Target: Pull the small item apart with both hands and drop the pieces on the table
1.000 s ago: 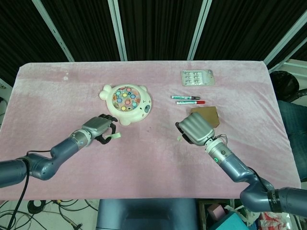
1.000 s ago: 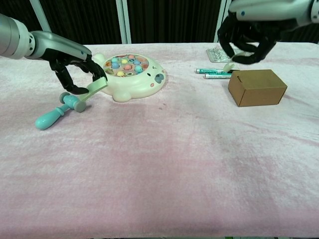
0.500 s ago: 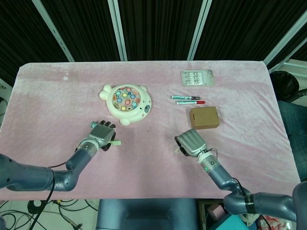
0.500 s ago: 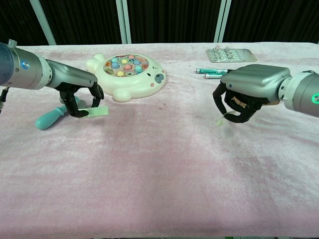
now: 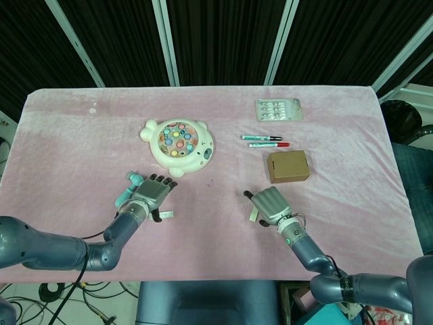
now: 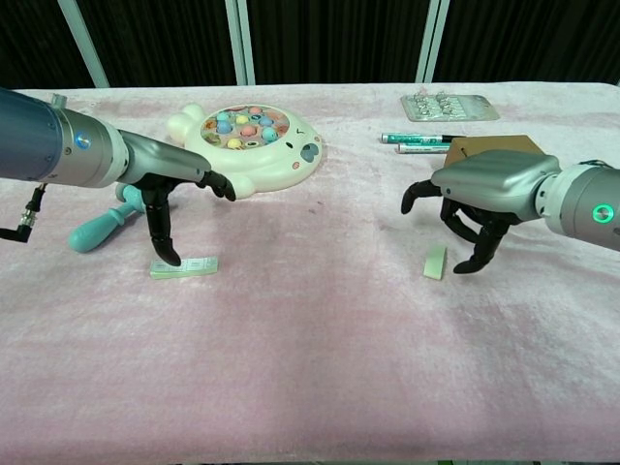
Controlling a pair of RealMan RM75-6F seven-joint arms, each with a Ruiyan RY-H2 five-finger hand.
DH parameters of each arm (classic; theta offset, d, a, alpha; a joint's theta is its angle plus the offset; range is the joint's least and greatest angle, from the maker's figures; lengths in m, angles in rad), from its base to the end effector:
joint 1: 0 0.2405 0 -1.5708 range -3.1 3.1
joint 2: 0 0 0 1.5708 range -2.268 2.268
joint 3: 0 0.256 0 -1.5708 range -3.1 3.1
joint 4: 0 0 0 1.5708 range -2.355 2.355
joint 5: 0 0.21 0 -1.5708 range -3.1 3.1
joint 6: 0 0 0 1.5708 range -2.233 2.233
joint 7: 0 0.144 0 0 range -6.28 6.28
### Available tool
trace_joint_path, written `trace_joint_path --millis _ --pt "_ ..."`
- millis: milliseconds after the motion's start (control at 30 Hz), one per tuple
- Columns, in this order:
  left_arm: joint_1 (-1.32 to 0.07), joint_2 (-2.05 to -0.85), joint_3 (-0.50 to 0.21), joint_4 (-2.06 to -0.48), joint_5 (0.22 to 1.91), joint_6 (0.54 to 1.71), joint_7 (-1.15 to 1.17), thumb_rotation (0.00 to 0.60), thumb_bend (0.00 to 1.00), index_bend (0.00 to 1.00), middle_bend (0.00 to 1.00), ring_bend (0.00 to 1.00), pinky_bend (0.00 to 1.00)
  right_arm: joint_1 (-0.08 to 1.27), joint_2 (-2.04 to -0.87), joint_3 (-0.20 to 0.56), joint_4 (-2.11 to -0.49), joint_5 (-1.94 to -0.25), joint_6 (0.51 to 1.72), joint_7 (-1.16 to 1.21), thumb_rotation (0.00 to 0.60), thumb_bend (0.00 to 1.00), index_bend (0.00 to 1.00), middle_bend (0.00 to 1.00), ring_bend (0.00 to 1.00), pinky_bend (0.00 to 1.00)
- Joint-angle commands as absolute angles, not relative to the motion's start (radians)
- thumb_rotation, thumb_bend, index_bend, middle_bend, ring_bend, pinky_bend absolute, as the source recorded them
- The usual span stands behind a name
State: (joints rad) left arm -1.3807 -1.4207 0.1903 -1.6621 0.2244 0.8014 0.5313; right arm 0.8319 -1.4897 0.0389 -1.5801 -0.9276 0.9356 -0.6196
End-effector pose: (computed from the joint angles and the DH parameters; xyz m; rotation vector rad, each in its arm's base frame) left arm -0.1071 0.3580 -0.0236 -2.0701 -1.0570 -0.3061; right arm -0.1556 -0.3255 -0.0246 2.0484 -0.7982 0.6242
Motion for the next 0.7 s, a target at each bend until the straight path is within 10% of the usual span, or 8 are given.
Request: trace_joint_path --millis 33,333,700 --pt "-1.366 -1.389 0.156 -1.685 0.243 0.799 0.498 0.600 0.13 0.06 0.03 0.00 0.00 0.843 -1.470 0.044 -1.624 -0.868 0.934 -0.665 0.600 0.06 0.07 0.63 0.72 0.54" --pt "-1.276 -1.206 0.074 -1.816 0.464 0.901 0.409 0.600 0.14 0.15 0.04 0.00 0.00 0.787 -1.208 0.099 -1.828 -0.871 1.049 -0.617 0.600 0.11 0.07 0.45 0.49 0.33" --pt "-0.940 -1.007 0.229 -2.090 0.875 1.385 0.449 0.600 0.14 0.09 0.04 0.00 0.00 0.433 -1.058 0.016 -1.704 -1.226 1.405 -0.150 0.600 0.11 0.07 0.29 0.29 0.21"
